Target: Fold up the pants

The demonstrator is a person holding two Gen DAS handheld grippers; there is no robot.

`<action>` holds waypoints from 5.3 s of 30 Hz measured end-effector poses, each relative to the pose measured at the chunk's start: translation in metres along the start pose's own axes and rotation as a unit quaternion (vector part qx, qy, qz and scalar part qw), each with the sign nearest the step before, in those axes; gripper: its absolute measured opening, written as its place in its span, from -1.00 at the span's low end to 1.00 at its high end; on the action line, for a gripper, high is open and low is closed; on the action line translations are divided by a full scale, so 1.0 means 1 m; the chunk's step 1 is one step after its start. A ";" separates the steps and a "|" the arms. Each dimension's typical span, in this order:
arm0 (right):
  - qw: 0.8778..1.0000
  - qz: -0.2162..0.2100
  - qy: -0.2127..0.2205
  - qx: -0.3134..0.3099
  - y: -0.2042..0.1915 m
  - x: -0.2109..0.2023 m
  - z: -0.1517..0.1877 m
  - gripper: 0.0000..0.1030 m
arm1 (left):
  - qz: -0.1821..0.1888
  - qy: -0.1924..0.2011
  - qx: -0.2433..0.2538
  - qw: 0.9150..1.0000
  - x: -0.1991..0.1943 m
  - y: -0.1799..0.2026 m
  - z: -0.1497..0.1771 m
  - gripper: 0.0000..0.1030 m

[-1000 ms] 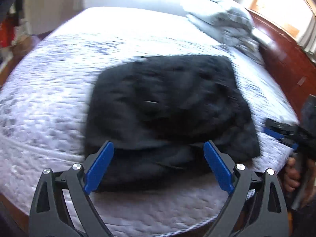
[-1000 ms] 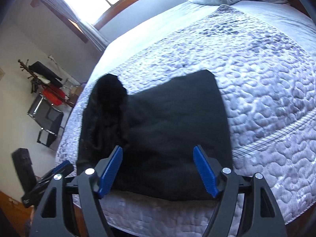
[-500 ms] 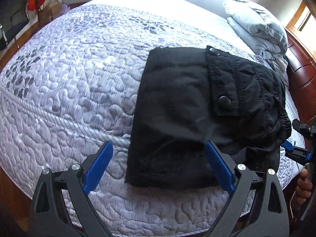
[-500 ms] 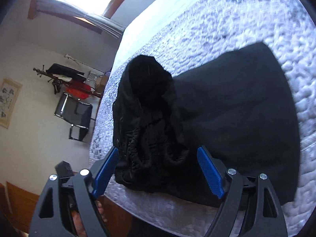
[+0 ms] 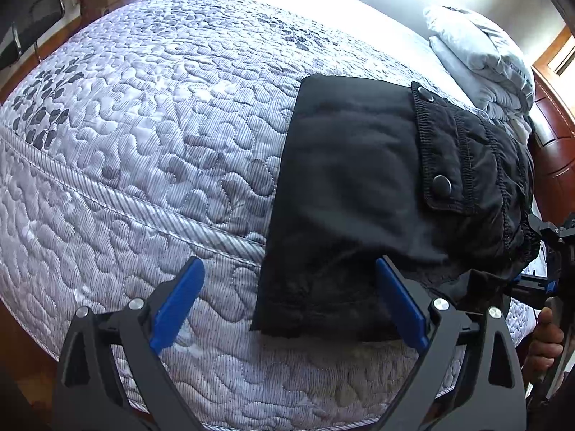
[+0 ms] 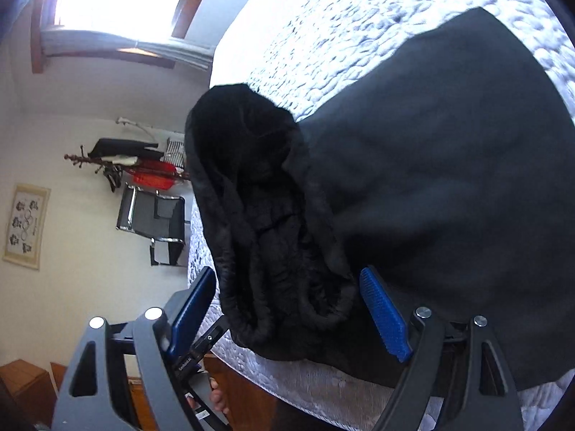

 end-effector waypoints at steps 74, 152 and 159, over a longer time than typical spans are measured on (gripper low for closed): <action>0.992 -0.110 0.059 -0.030 -0.048 -0.130 -0.004 -0.50 | 0.054 0.014 0.026 0.998 -0.055 0.050 0.021 0.91; 0.995 -0.045 0.047 0.082 0.087 -0.087 -0.001 -0.48 | 0.025 -0.056 0.055 0.997 0.007 0.065 0.008 0.91; 0.997 -0.021 0.040 0.065 0.082 -0.087 0.002 -0.04 | 0.028 -0.056 0.056 0.996 0.007 0.064 0.008 0.91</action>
Point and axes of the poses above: each gripper's, at about its wrist camera, not at the fingertips, and x roughly the way its jaws point, y to its right, z to its underside, the point moved 4 cm from there along x, roughly the way its jaws point, and after that the axes turned 10 degrees about -y, right-handed, at the moved point
